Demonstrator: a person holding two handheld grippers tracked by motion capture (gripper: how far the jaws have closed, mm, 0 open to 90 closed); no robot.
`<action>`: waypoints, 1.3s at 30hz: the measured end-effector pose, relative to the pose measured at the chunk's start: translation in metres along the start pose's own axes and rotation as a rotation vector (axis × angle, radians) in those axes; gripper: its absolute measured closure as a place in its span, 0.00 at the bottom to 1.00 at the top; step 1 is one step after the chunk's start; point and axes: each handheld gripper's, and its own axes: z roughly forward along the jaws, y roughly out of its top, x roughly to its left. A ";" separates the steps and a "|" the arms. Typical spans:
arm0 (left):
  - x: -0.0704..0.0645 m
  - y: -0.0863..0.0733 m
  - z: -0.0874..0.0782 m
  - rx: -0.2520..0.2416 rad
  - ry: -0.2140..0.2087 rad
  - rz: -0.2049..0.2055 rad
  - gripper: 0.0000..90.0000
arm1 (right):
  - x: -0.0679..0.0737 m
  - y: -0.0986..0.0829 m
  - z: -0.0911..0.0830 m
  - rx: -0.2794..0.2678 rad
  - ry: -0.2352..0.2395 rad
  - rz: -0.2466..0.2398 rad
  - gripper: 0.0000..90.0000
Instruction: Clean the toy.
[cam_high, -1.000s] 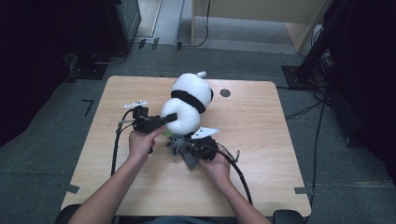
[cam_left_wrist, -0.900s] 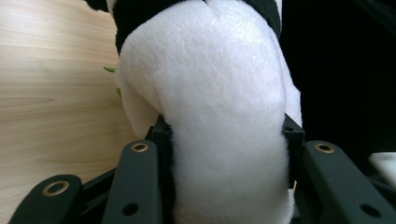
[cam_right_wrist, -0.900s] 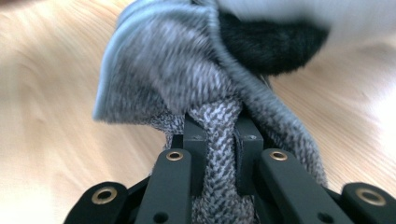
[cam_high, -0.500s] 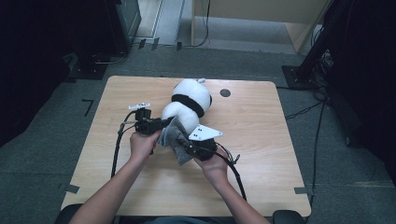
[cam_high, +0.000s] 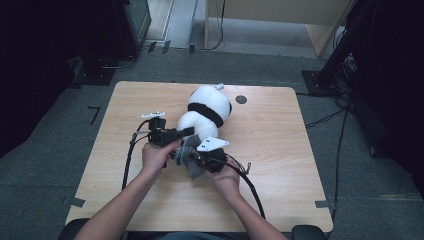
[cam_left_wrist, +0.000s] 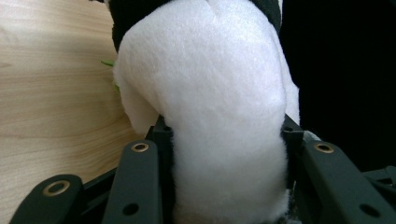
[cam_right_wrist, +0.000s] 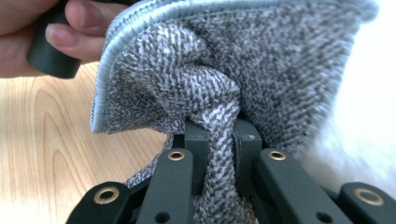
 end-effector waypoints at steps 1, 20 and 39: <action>0.001 0.000 0.000 -0.001 -0.001 -0.004 0.63 | -0.001 -0.002 0.000 0.008 -0.003 -0.001 0.90; 0.007 0.005 -0.014 -0.036 -0.044 -0.035 0.64 | -0.044 -0.021 -0.020 0.056 -0.131 0.112 0.90; 0.013 0.010 -0.027 -0.045 -0.036 0.000 0.63 | -0.079 -0.013 -0.066 -0.096 -0.227 0.255 0.90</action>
